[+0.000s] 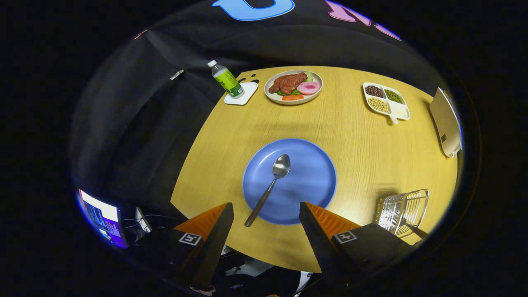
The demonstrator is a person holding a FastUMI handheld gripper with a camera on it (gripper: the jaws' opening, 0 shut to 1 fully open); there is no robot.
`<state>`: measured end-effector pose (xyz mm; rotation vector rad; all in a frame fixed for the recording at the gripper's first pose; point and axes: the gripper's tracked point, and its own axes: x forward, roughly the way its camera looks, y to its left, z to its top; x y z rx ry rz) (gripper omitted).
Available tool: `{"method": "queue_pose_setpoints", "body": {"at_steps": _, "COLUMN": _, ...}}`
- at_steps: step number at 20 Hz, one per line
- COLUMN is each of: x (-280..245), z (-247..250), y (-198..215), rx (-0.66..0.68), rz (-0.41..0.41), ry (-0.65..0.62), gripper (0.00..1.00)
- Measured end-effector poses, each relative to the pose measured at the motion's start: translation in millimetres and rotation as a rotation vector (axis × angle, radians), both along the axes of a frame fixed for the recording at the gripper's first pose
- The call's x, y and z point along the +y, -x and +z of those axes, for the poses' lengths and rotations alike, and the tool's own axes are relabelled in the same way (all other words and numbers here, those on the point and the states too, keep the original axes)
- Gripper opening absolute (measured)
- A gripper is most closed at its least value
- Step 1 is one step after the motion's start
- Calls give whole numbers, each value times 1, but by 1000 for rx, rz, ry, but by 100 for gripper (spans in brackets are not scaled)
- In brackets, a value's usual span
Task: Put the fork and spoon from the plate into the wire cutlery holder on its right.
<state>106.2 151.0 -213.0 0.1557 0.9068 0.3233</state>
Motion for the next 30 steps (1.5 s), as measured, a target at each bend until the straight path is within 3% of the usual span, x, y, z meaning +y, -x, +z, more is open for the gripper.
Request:
{"method": "queue_pose_setpoints", "body": {"at_steps": 8, "x": 14, "z": -72, "y": -30, "rx": 137, "rz": -165, "ry": 11, "gripper": 100}}
{"method": "queue_pose_setpoints", "body": {"at_steps": 15, "x": 27, "z": -105, "y": -29, "rx": 227, "rz": -211, "ry": 28, "gripper": 96}}
{"method": "queue_pose_setpoints", "body": {"at_steps": 24, "x": 38, "z": -116, "y": -24, "rx": 310, "rz": -218, "ry": -7, "gripper": 27}}
{"method": "queue_pose_setpoints", "body": {"at_steps": 26, "x": 39, "z": -117, "y": -22, "rx": 314, "rz": -204, "ry": -14, "gripper": 17}}
{"method": "queue_pose_setpoints", "body": {"at_steps": 30, "x": 37, "z": -116, "y": -20, "rx": 312, "rz": -165, "ry": -53, "gripper": 13}}
